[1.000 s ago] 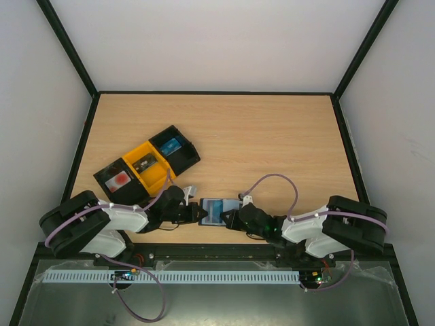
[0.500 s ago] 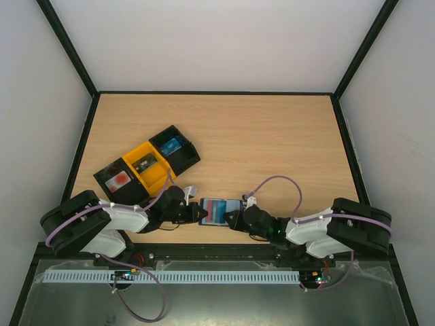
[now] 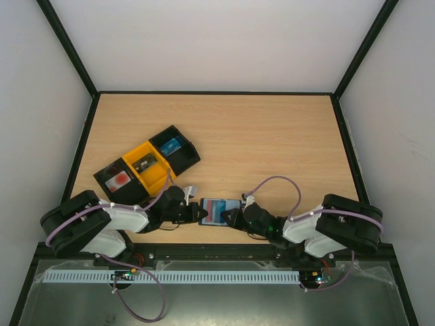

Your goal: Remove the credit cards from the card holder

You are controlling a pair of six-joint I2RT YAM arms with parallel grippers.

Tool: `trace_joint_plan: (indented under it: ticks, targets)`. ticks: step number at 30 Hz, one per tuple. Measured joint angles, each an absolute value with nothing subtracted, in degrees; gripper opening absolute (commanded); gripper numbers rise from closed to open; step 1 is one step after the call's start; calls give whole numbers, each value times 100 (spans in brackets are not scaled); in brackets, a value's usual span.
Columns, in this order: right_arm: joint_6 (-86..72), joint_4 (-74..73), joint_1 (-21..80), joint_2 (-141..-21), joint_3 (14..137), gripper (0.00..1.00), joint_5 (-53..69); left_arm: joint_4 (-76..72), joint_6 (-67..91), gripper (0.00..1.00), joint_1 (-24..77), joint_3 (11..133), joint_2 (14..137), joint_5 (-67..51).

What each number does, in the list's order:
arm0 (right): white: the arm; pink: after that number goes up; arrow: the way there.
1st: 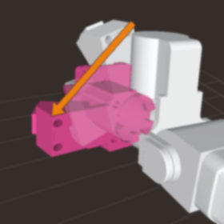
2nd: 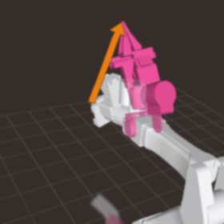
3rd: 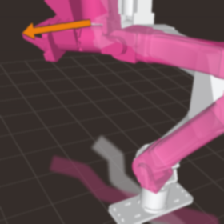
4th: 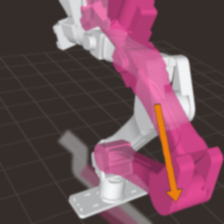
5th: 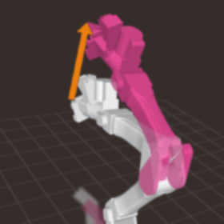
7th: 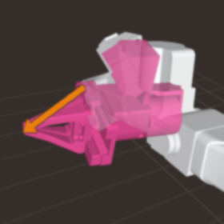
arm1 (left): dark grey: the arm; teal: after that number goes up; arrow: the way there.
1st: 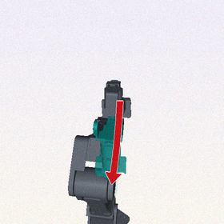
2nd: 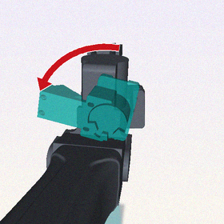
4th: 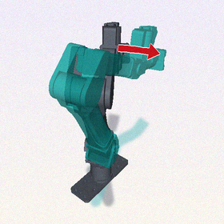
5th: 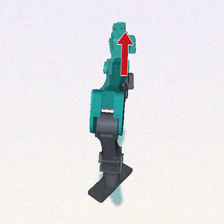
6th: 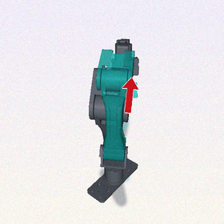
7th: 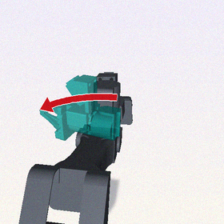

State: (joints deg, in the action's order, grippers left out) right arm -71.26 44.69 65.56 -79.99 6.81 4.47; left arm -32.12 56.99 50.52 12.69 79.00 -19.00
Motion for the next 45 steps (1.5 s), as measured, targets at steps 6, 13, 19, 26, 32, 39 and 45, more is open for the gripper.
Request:
trace_joint_plan:
  ticks: [6, 13, 19, 26, 32, 39, 45]
  targets:
    - [-7196, 4694, 6514, -8058, 593, 2, 541, -3212, 5699, 3, 5061, 1269, 7900, -1883]
    - [-7238, 4805, 6484, -7918, 469, 2, 541, -3216, 5699, 3, 5061, 1269, 7900, -1857]
    - [-7244, 4783, 6477, -7695, 340, 2, 495, -3221, 5699, 3, 5061, 1269, 7900, -1837]
    - [-7220, 4327, 6477, -7085, 255, 2, 333, -3223, 5704, 3, 5061, 1269, 7900, -1824]
    - [-7140, 3752, 6475, -6370, 152, 2, 82, -3221, 5728, 14, 5061, 1271, 7889, -1817]
    - [-6917, 3059, 6473, -5610, 119, 2, -174, -2867, 5749, 39, 5074, 1476, 7710, -1734]
    - [-6292, 2519, 6471, -5037, 154, 2, -322, -1841, 5688, 60, 5072, 1992, 7277, -1485]
